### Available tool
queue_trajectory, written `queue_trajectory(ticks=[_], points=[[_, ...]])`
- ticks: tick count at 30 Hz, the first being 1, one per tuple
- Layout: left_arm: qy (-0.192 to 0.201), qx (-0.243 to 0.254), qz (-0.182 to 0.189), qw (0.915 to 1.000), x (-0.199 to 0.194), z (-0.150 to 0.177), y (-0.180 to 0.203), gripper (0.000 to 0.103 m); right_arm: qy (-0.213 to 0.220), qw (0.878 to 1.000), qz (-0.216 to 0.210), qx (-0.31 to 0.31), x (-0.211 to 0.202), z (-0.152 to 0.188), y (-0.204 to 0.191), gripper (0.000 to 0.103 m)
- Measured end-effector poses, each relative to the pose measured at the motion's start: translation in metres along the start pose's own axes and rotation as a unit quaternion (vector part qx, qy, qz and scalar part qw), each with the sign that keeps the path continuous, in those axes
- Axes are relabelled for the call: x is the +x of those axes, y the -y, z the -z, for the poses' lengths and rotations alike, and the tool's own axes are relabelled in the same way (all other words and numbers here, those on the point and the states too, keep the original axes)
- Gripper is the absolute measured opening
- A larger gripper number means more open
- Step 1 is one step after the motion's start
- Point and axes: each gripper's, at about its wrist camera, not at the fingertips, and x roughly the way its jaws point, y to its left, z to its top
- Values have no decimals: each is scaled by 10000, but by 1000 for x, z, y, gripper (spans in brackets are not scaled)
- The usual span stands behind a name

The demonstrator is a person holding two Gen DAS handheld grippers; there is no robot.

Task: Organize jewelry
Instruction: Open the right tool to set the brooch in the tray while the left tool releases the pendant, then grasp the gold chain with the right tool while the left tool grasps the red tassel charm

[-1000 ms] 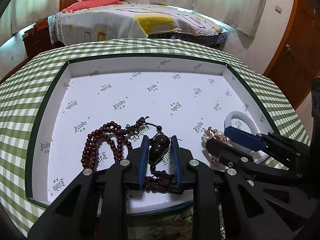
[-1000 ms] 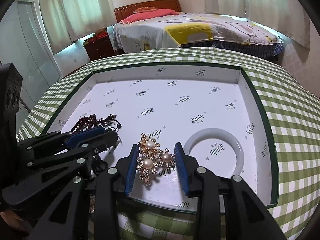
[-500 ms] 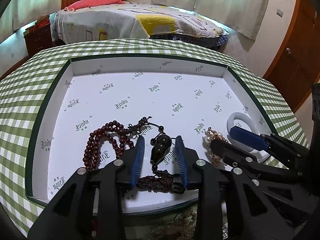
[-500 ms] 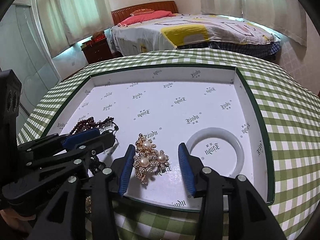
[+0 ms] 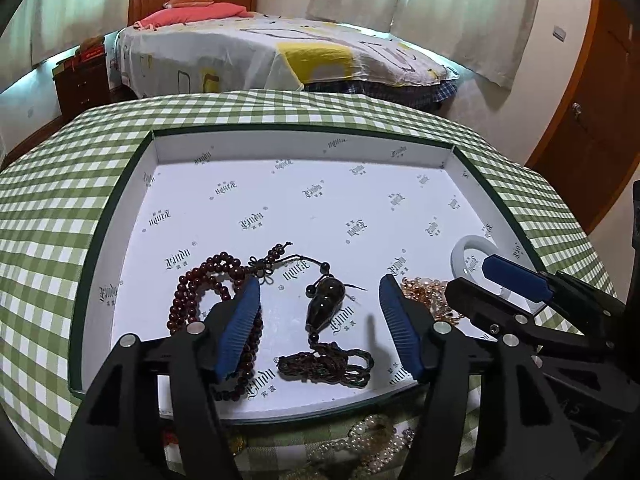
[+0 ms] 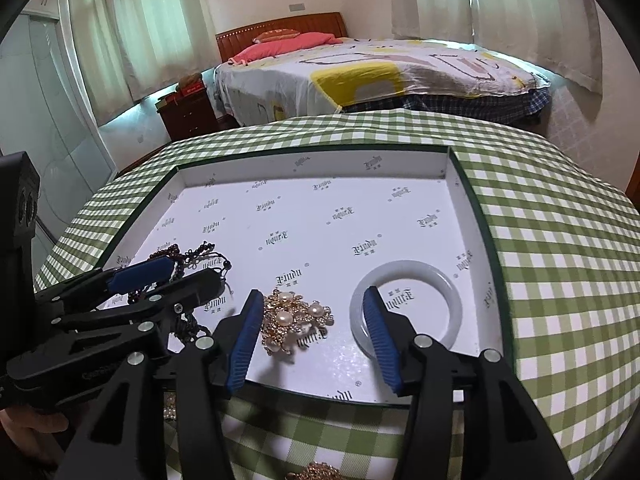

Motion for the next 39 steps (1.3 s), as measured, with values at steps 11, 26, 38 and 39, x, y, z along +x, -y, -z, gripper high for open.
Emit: queue_trajectory(ticks=[11,26,38,39], points=[[317,255,-151,9991,-30,3,13,69,186,9998,107,-20,-22,3,1,52],[658,198,-328,9971,-83,28,8,69,427,9988,224,-80,-66,19,-6,52],[574,-37,-699,9959,-119,81,-20,69,384,9988,297,-35,-90,52,-5,52],[554,-51,-715,9959,-120,84,-21,69,362,9989,299,-34,-90,55,-5,52]])
